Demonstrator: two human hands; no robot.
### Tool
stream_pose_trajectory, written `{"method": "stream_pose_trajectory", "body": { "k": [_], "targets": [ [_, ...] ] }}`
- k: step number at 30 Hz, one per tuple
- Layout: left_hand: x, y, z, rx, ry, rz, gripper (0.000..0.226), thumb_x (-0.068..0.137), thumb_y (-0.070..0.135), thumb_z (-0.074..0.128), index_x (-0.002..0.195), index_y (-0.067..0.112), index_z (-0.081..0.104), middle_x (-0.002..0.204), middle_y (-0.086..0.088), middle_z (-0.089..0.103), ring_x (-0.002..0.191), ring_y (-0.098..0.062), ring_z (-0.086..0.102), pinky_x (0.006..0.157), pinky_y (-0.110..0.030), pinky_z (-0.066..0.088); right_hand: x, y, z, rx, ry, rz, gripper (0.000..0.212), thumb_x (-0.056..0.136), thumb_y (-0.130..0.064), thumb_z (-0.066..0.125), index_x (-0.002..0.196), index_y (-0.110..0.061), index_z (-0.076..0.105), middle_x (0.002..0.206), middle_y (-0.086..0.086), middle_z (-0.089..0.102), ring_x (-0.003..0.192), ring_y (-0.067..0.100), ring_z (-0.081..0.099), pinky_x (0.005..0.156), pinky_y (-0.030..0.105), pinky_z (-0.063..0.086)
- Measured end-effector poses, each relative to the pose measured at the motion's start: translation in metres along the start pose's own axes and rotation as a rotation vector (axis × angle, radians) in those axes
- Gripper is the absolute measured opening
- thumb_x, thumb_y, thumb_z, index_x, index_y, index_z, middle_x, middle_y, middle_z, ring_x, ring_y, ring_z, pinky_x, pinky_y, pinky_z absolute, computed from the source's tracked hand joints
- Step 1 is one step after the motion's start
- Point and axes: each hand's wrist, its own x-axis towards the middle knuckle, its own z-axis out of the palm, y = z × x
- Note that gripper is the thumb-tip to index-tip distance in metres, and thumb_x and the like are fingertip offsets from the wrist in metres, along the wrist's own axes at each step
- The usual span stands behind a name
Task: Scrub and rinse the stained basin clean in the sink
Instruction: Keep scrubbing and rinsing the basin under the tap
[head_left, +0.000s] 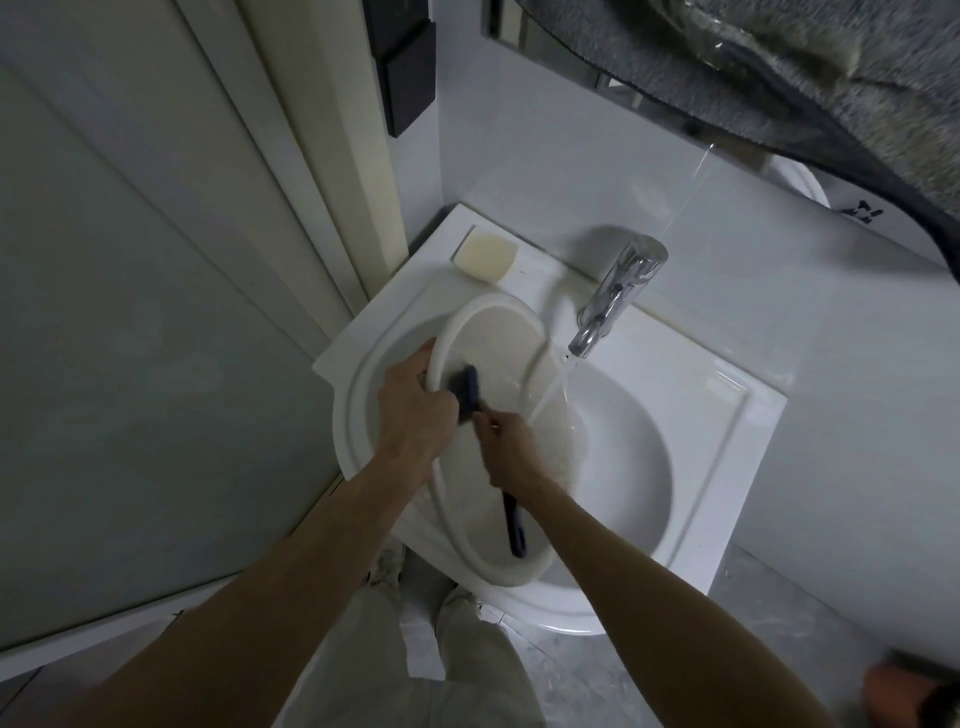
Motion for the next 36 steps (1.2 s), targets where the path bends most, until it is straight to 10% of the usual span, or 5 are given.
{"method": "stream_pose_trajectory", "body": {
  "k": [7,16,21,26,36],
  "targets": [
    [0.004,-0.004,-0.009,-0.004,-0.026,-0.034,0.046,0.078,-0.015,0.041,0.084,0.021,0.068,0.065,0.005,0.059,0.062,-0.013,0.058,0.048,-0.016,0.046,-0.059,0.048,-0.019,-0.523,-0.517,-0.05,0.036,0.104,-0.029,0.041,0.116,-0.008,0.067,0.079,0.006,0.06,0.063,0.015,0.052,0.053,0.018,0.037],
    [-0.004,-0.004,0.001,-0.02,-0.04,0.072,0.049,0.085,-0.008,0.052,0.119,0.023,0.069,0.095,0.008,0.068,0.089,-0.002,0.062,0.081,-0.024,0.053,0.02,0.017,-0.002,-0.02,0.081,0.083,0.031,0.103,-0.027,0.042,0.109,-0.011,0.068,0.074,0.009,0.063,0.065,0.023,0.063,0.068,0.041,0.059],
    [0.004,-0.006,-0.003,-0.007,-0.041,0.007,0.047,0.079,-0.013,0.046,0.105,0.014,0.074,0.074,0.004,0.064,0.075,-0.017,0.065,0.062,-0.026,0.056,-0.042,0.008,0.0,-0.112,-0.248,-0.373,0.032,0.106,-0.027,0.041,0.129,-0.02,0.063,0.06,-0.009,0.052,0.047,0.005,0.044,0.052,0.015,0.035],
    [0.005,-0.004,-0.008,-0.003,-0.066,-0.021,0.048,0.076,-0.016,0.043,0.084,0.023,0.071,0.065,0.007,0.062,0.061,-0.01,0.06,0.049,-0.011,0.047,-0.059,0.062,-0.031,-0.536,-0.519,-0.088,0.035,0.104,-0.032,0.04,0.133,-0.024,0.059,0.082,0.0,0.062,0.063,0.006,0.055,0.058,0.015,0.035],
    [0.012,0.011,-0.004,0.082,-0.126,0.024,0.049,0.081,-0.01,0.047,0.109,0.021,0.073,0.084,0.0,0.068,0.077,-0.012,0.063,0.064,-0.027,0.051,0.039,0.065,-0.11,-1.254,0.113,-0.346,0.069,0.089,-0.008,0.059,0.151,-0.024,0.034,0.105,0.009,0.06,0.075,0.031,0.066,0.055,0.034,0.038]
  ]
}}
